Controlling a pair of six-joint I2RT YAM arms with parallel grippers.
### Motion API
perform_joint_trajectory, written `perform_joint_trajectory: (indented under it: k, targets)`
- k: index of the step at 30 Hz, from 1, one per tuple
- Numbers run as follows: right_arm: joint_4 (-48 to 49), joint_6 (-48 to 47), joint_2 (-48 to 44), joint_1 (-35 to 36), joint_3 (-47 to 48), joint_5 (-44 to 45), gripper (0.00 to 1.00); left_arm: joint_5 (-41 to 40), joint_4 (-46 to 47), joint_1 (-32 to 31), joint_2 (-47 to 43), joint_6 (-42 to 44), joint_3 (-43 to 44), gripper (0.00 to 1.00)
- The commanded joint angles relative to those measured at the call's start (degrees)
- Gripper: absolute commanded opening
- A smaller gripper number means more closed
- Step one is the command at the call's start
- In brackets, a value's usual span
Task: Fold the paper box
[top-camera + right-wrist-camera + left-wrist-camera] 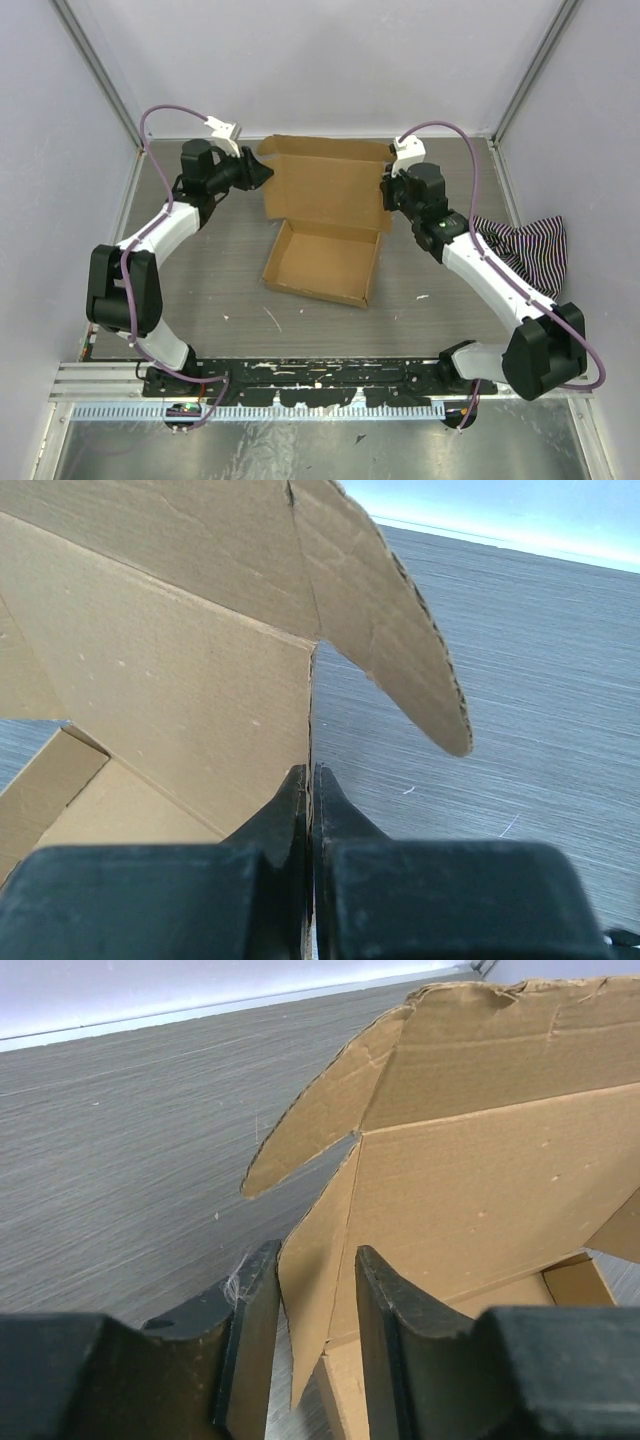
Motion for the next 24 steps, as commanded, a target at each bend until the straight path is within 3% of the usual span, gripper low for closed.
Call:
perform_joint_trajectory:
  k: [1, 10, 13, 15, 24]
  targets:
    - [0.0, -0.5, 1.0, -0.2, 4.5, -0.9, 0.01, 0.0, 1.2, -1.0, -2.1, 0.3, 2.0, 0.40]
    - [-9.1, 0.9, 5.7, -0.1, 11.6, -1.6, 0.01, -9.5, -13.8, -8.0, -3.5, 10.2, 7.2, 0.33]
    - [-13.1, 1.1, 8.0, -0.1, 14.6, -1.7, 0.02, -12.0, -18.9, -8.8, -1.9, 11.2, 10.9, 0.10]
    - [-15.5, 1.2, 9.4, -0.1, 16.9, -1.4, 0.03, -15.1, -21.9, -9.0, -1.1, 11.3, 12.4, 0.01]
    - [-19.7, 1.7, 12.7, -0.2, 20.3, -1.5, 0.07, -22.4, -24.9, -9.6, 0.0, 10.6, 13.5, 0.00]
